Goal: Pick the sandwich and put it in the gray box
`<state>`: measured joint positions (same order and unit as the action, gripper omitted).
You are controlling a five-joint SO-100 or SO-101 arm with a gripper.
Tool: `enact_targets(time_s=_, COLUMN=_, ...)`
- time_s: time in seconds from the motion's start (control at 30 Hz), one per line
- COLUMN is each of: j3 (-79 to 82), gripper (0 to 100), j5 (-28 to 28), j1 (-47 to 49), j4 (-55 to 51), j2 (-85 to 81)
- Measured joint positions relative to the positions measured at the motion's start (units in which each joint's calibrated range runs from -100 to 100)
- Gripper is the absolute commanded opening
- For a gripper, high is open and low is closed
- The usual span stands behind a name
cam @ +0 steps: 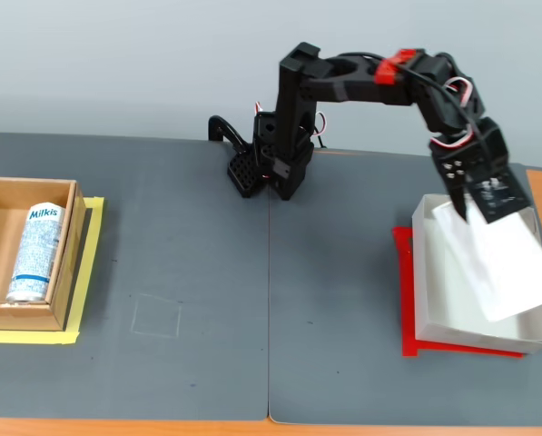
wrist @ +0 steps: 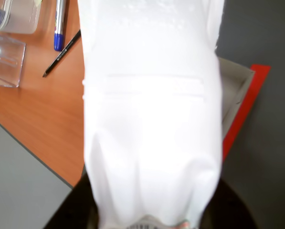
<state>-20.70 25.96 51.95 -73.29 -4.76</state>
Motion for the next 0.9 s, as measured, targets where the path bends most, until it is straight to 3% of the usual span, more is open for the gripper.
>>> enact_targets(time_s=0.47, j3=-0.18, gripper=13, j5=2.25, j1=4.5, j4=5.29, j2=5.52)
enact_targets(time_s=0.7, j3=-0.18, gripper=33, j5=2.25, j1=4.42, j4=5.29, j2=5.52)
enact_targets(time_s=0.9, j3=-0.27, gripper=34, j5=2.25, j1=4.42, j4=5.29, j2=5.52)
